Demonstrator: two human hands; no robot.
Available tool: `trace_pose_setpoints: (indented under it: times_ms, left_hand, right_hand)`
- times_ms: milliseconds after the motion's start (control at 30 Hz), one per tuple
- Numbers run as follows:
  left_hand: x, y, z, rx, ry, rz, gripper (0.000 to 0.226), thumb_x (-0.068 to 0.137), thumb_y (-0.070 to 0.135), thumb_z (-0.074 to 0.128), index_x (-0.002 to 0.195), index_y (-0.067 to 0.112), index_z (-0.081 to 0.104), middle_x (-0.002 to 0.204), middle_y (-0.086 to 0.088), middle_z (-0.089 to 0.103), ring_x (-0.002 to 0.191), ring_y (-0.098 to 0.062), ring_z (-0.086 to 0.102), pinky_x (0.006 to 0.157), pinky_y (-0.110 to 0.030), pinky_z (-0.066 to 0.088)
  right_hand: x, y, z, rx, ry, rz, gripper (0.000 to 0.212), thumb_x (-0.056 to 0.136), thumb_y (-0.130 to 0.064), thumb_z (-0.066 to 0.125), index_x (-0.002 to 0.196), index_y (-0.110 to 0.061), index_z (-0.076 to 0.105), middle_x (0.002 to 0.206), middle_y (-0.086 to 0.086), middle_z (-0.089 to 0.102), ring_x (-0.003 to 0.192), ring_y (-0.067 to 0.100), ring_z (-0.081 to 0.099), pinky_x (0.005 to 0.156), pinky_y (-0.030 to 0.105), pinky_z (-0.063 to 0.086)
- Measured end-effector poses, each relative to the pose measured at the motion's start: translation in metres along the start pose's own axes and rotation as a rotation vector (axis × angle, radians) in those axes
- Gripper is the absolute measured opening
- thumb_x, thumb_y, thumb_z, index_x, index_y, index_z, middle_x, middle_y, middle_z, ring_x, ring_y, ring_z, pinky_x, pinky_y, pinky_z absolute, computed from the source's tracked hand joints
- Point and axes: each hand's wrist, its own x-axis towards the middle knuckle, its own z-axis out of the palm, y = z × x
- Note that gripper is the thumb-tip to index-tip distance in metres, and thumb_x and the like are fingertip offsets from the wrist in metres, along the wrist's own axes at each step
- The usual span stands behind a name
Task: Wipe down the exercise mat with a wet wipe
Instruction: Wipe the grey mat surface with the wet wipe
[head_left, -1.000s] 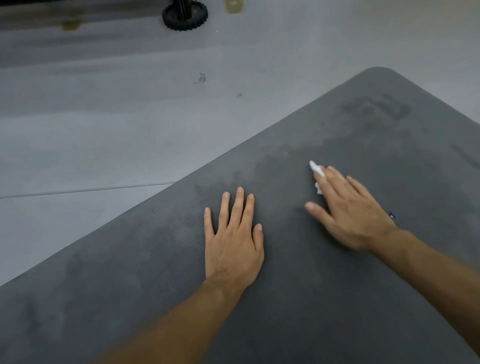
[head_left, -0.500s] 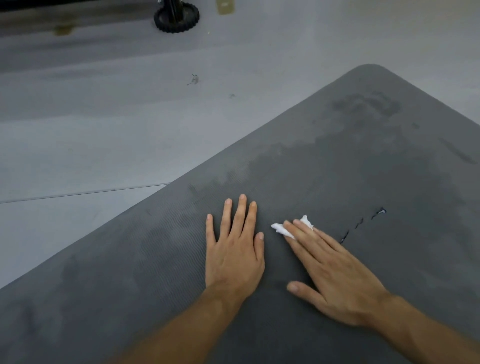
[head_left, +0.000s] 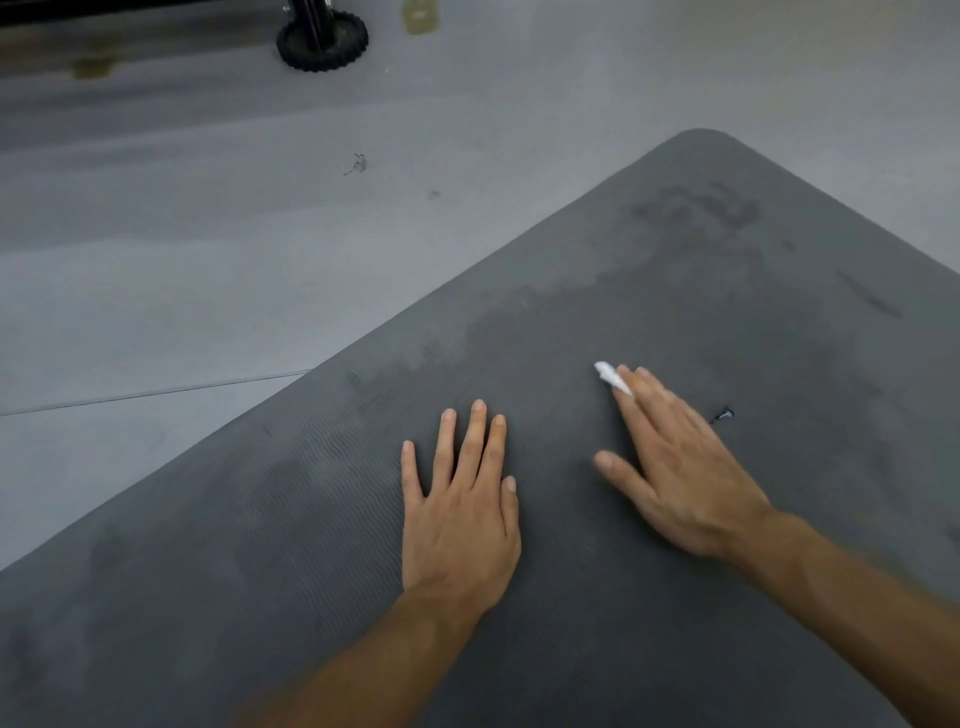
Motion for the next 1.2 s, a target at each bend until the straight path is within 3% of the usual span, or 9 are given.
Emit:
trace_pose_setpoints:
  times_ms: [233,300,467,633,700,800,1033,1133,1200]
  left_hand:
    - [0.002,0.008,0.000,-0.023,0.013,0.017,0.063,0.103,0.042,0.007,0.165,0.030,0.002,0.171,0.011,-0.011,0.157,-0.016,-0.015,0.126,-0.057,0.000]
    - [0.004,0.010,0.000,-0.022,0.012,0.027,0.063,0.103,0.041,0.009,0.164,0.030,0.003,0.172,0.010,-0.008,0.158,-0.016,-0.012,0.126,-0.057,0.002]
    - [0.022,0.040,0.002,-0.023,0.012,0.117,0.061,0.105,0.046,0.008,0.164,0.033,0.005,0.172,0.010,-0.006,0.158,-0.015,-0.013,0.127,-0.055,-0.001]
    - [0.042,0.072,0.006,-0.030,0.030,0.103,0.062,0.104,0.047,0.005,0.164,0.030,0.003,0.172,0.011,-0.010,0.157,-0.015,-0.016,0.127,-0.053,-0.001]
    - [0.046,0.079,0.006,-0.028,0.032,0.122,0.064,0.102,0.047,0.001,0.164,0.030,0.003,0.172,0.011,-0.010,0.157,-0.015,-0.014,0.127,-0.051,-0.001]
    - [0.046,0.085,0.007,-0.031,0.027,0.109,0.063,0.103,0.046,0.003,0.164,0.030,0.001,0.171,0.010,-0.011,0.157,-0.016,-0.015,0.127,-0.051,-0.003]
    - [0.044,0.082,0.012,-0.023,0.031,0.093,0.062,0.106,0.047,0.007,0.165,0.029,0.003,0.172,0.008,-0.008,0.158,-0.019,-0.012,0.127,-0.053,0.000]
    - [0.044,0.083,0.013,-0.009,0.036,0.081,0.062,0.105,0.049,0.006,0.164,0.031,0.001,0.172,0.007,-0.010,0.158,-0.020,-0.013,0.126,-0.056,-0.001]
    - [0.043,0.083,0.012,-0.009,0.045,0.061,0.062,0.105,0.049,0.010,0.164,0.032,0.005,0.173,0.004,-0.005,0.159,-0.022,-0.009,0.125,-0.060,0.002]
  right_hand:
    - [-0.065,-0.009,0.018,-0.069,-0.050,-0.271,0.083,0.104,-0.065,0.035,0.165,-0.016,0.008,0.172,-0.007,0.007,0.159,0.017,0.007,0.123,0.036,0.014]
    - [-0.059,0.004,0.014,-0.089,-0.032,-0.225,0.079,0.104,-0.064,0.031,0.165,-0.018,0.007,0.172,-0.008,0.006,0.159,0.014,0.007,0.125,0.035,0.012]
    - [-0.024,0.045,-0.001,-0.159,0.060,0.128,0.079,0.101,-0.063,0.007,0.164,-0.016,0.015,0.172,-0.004,0.008,0.158,0.010,0.000,0.128,0.033,0.006]
    - [-0.021,0.041,-0.002,-0.068,0.043,0.094,0.077,0.101,-0.066,0.009,0.164,-0.024,-0.004,0.172,-0.010,0.000,0.157,0.006,-0.005,0.129,0.033,0.007]
    - [-0.029,0.039,0.000,-0.062,0.018,0.040,0.075,0.103,-0.064,0.014,0.164,-0.026,-0.008,0.172,-0.012,-0.003,0.157,0.005,-0.008,0.129,0.035,0.010]
    - [-0.040,0.042,-0.005,-0.120,-0.033,-0.040,0.074,0.105,-0.063,0.014,0.164,-0.019,0.000,0.171,-0.010,-0.010,0.157,0.006,-0.011,0.128,0.033,0.009]
    - [-0.060,0.050,-0.034,-0.266,-0.303,-0.174,0.083,0.099,-0.072,0.002,0.163,-0.021,-0.014,0.167,-0.013,-0.026,0.153,0.003,-0.024,0.128,0.033,0.000]
    - [-0.052,0.049,-0.051,-0.371,-0.380,-0.206,0.083,0.100,-0.071,0.007,0.163,-0.021,-0.013,0.167,-0.012,-0.028,0.154,0.006,-0.022,0.127,0.032,-0.006]
    - [-0.045,0.048,-0.057,-0.401,-0.390,-0.214,0.084,0.100,-0.070,0.012,0.164,-0.018,-0.004,0.170,-0.008,-0.019,0.157,0.011,-0.013,0.127,0.035,-0.003]
